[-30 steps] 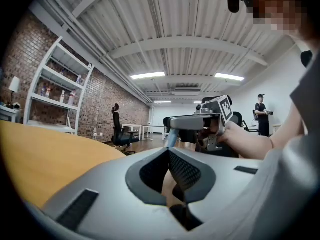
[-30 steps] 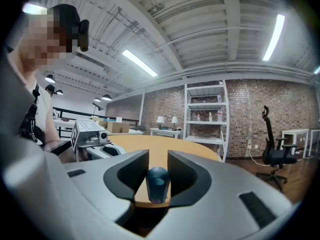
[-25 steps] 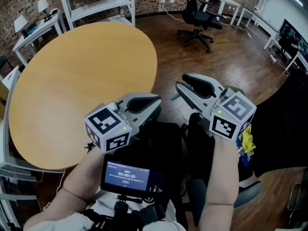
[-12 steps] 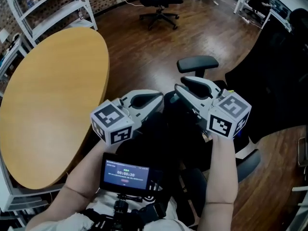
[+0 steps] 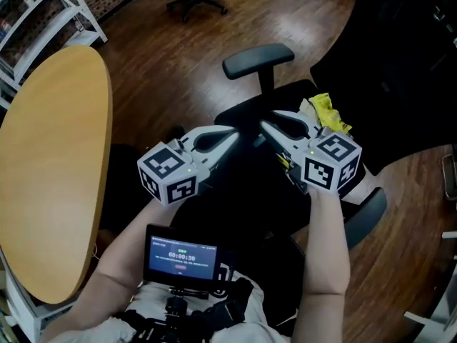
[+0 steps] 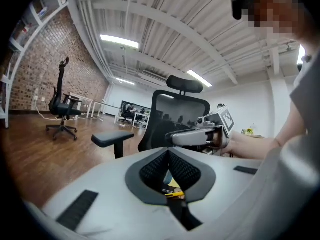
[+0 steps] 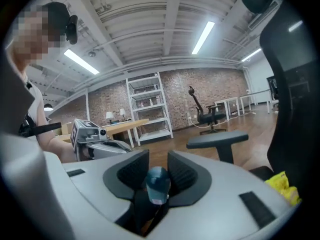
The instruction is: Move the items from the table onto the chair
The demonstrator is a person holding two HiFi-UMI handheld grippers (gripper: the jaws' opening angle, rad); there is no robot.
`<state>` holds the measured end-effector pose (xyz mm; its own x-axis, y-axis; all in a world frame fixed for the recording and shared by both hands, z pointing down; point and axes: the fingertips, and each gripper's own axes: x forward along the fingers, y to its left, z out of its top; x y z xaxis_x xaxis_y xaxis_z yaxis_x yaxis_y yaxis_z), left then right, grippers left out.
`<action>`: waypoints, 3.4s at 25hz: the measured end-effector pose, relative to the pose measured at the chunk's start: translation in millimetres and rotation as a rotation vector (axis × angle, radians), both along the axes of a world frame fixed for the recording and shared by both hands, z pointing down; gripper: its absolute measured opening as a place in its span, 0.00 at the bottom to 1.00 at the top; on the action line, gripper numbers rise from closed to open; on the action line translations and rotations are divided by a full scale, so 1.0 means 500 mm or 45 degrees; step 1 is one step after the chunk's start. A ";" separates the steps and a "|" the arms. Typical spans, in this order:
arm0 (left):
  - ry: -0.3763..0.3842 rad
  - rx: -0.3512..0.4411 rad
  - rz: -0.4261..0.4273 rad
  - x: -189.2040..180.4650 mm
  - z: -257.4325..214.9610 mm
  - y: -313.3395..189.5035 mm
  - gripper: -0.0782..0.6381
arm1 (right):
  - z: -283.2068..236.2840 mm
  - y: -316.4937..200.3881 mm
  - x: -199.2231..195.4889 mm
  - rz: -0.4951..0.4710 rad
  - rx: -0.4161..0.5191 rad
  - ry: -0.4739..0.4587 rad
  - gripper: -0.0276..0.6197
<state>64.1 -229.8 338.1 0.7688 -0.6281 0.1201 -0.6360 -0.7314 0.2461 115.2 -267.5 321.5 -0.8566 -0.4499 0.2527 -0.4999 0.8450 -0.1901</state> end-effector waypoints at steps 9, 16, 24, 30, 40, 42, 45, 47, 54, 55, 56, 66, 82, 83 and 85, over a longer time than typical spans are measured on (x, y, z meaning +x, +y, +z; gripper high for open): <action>-0.007 -0.144 0.057 0.066 0.125 -0.052 0.12 | 0.245 -0.083 0.097 0.160 -0.103 0.136 0.23; -0.008 -0.209 0.097 0.089 0.169 -0.062 0.12 | 0.343 -0.073 0.122 0.158 -0.028 0.385 0.24; -0.004 -0.258 0.148 0.122 0.199 -0.044 0.12 | 0.404 -0.022 0.180 0.189 -0.221 0.613 0.25; -0.009 -0.246 0.157 0.126 0.192 -0.038 0.12 | 0.497 0.016 0.240 0.163 -0.336 0.917 0.25; -0.018 -0.208 0.125 0.104 0.168 -0.044 0.12 | 0.376 -0.025 0.181 0.202 -0.140 0.723 0.24; -0.013 -0.189 0.114 0.101 0.152 -0.049 0.12 | 0.319 -0.033 0.156 0.205 -0.067 0.628 0.18; -0.001 -0.155 0.089 0.098 0.122 -0.054 0.12 | 0.220 -0.040 0.117 0.199 0.053 0.457 0.05; 0.006 -0.123 0.066 0.087 0.096 -0.057 0.12 | 0.158 -0.043 0.088 0.188 0.124 0.356 0.04; -0.002 -0.034 0.007 0.057 0.017 -0.060 0.12 | 0.003 -0.039 0.017 0.101 0.249 0.092 0.04; -0.006 -0.011 -0.011 0.051 0.015 -0.069 0.12 | -0.006 -0.047 0.006 0.071 0.266 0.046 0.04; -0.008 0.018 -0.034 0.045 0.020 -0.082 0.12 | -0.005 -0.058 -0.006 0.035 0.283 -0.004 0.04; -0.071 0.161 -0.353 -0.009 0.019 -0.116 0.12 | -0.028 -0.046 -0.102 -0.375 0.453 -0.334 0.04; -0.028 0.094 -0.122 0.085 0.051 -0.121 0.12 | 0.023 -0.070 0.028 -0.071 0.322 -0.243 0.04; -0.023 0.097 -0.090 0.109 0.053 -0.129 0.12 | 0.027 -0.077 0.053 -0.037 0.321 -0.234 0.04; -0.023 0.093 -0.101 0.102 0.059 -0.134 0.12 | 0.036 -0.082 0.048 -0.045 0.309 -0.229 0.04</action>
